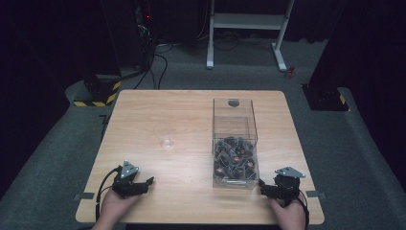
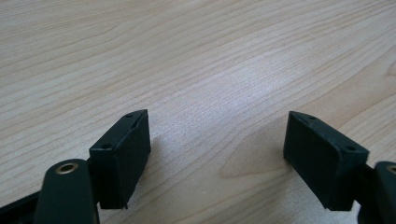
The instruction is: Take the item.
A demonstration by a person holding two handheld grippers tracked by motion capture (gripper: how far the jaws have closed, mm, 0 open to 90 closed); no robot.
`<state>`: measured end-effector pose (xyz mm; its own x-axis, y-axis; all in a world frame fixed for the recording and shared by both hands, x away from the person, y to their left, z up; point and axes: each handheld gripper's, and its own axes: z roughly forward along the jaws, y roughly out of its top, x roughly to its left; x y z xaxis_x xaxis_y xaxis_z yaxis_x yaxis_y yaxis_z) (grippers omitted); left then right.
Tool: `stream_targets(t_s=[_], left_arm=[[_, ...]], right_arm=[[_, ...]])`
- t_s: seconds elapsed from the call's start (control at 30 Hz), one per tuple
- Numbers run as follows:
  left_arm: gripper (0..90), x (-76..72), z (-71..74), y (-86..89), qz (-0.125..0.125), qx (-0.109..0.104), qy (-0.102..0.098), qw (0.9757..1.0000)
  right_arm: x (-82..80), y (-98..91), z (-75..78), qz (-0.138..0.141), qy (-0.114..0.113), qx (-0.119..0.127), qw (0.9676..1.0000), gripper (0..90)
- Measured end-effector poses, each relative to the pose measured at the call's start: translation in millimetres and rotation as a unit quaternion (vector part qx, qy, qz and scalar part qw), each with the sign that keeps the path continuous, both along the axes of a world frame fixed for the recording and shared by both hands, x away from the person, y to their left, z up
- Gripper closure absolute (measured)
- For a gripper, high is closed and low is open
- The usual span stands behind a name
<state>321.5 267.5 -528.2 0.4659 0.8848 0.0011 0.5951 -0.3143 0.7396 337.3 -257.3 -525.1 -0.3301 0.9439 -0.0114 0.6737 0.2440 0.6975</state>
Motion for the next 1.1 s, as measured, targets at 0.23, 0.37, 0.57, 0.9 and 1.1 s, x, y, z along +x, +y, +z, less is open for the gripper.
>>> stream_targets(t_s=[0.23, 0.37, 0.57, 0.9, 1.1], left_arm=[[23.4, 0.1, -0.1, 0.2, -0.001, -0.001, 0.0, 1.0], [23.4, 0.1, -0.1, 0.2, -0.001, -0.001, 0.0, 1.0], [23.8, -0.3, 0.0, 0.2, 0.001, -0.002, 0.0, 1.0], [26.8, -1.0, 1.0, 1.6, 0.006, 0.0, 0.002, 1.0], [28.7, -1.8, 2.2, 1.5, 0.01, 0.003, 0.0, 0.9999]], right_arm=[[0.0, 0.0, 0.0, 0.0, 0.0, 0.0, 1.0, 7.6], [0.1, 0.0, 0.0, 0.0, 0.0, 0.0, 1.0, 7.6], [0.1, 0.0, 0.0, 0.0, 0.0, 0.0, 1.0, 7.6], [0.1, 0.0, 0.0, 0.001, 0.0, 0.0, 1.0, 7.7], [0.1, 0.0, 0.0, 0.001, 0.0, 0.001, 1.0, 7.7]])
